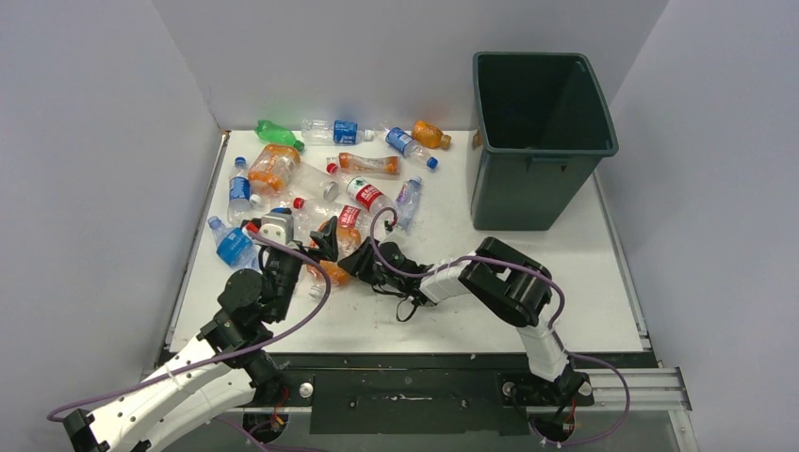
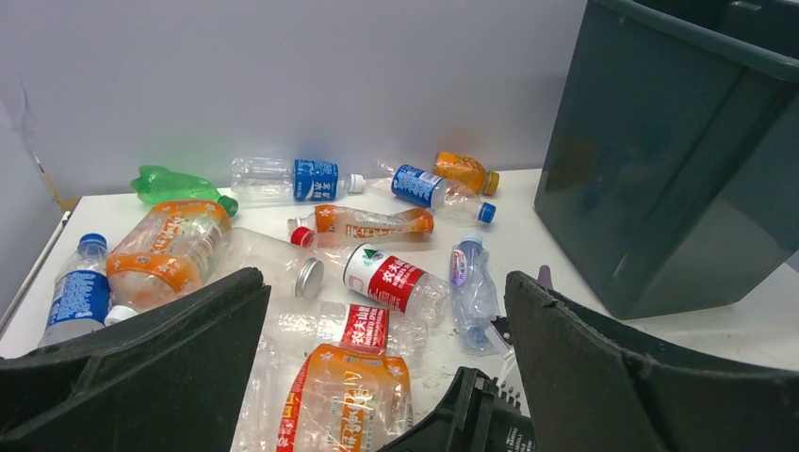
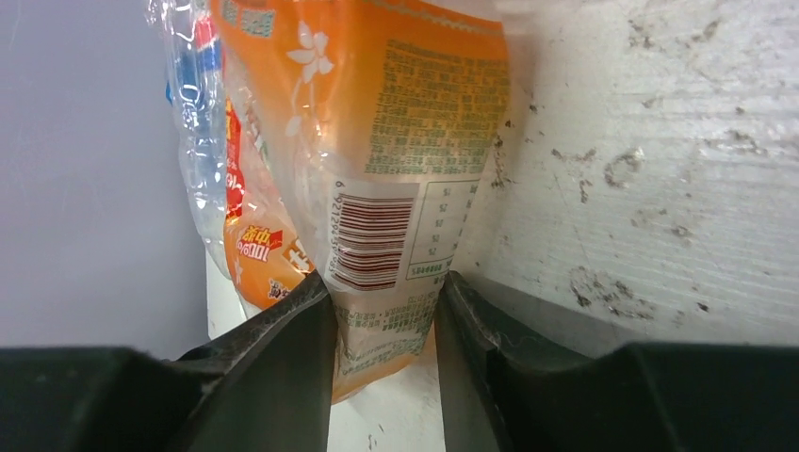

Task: Put the plastic bottles in the bin
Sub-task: Pick up the plastic bottle at the center of the board.

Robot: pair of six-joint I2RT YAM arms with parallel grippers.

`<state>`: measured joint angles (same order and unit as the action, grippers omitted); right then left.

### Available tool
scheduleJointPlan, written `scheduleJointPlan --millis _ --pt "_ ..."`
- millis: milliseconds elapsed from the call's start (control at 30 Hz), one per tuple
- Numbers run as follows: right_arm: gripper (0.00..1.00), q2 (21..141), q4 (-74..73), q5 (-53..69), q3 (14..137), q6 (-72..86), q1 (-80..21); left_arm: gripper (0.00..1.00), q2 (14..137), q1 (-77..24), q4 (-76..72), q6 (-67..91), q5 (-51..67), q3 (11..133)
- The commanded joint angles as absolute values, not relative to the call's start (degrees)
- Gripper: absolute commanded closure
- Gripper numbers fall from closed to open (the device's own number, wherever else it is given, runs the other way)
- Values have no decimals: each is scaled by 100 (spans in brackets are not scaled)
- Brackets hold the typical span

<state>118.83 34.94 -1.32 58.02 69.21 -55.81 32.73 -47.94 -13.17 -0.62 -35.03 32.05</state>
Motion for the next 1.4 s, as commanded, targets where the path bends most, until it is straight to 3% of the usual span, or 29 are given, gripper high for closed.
scheduleJointPlan --millis 0,133,300,400,533,633,800,1033,1167,1367 --pt "83 11507 3553 -79 5335 6581 -5493 4 3205 -4781 -1585 -35 -3420 3212" --pt "94 10704 3685 155 4713 6260 -5395 4 3163 -4787 -1621 -84 -3485 3201" --pt "95 9006 3053 186 3961 5229 -5255 4 2937 -4790 -1865 -396 -3446 3070" --pt "95 7598 1865 -199 3896 4360 -5071 4 2739 -4790 -2112 -752 -3119 2929" --pt "95 6693 141 799 4487 3633 -4081 4 2577 -4790 -2481 -1392 -2333 2626" --pt "95 6542 -1419 1025 5276 2988 -3811 4 2614 -4820 -2240 -2118 -1371 2600" --pt "95 6523 -2817 1703 6191 2294 -3765 4 2659 -5070 -1905 -3492 -457 2454" --pt "95 6690 -3776 2798 6909 2186 -3616 4 2979 -6681 -1325 -6405 -2152 2249" --pt "95 6776 -3600 3379 6898 2477 -3584 4 3202 -7333 -858 -7110 -2618 2373" --pt "95 6822 -3088 4188 6709 3036 -3555 4 3442 -7541 -526 -7626 -2656 2585"
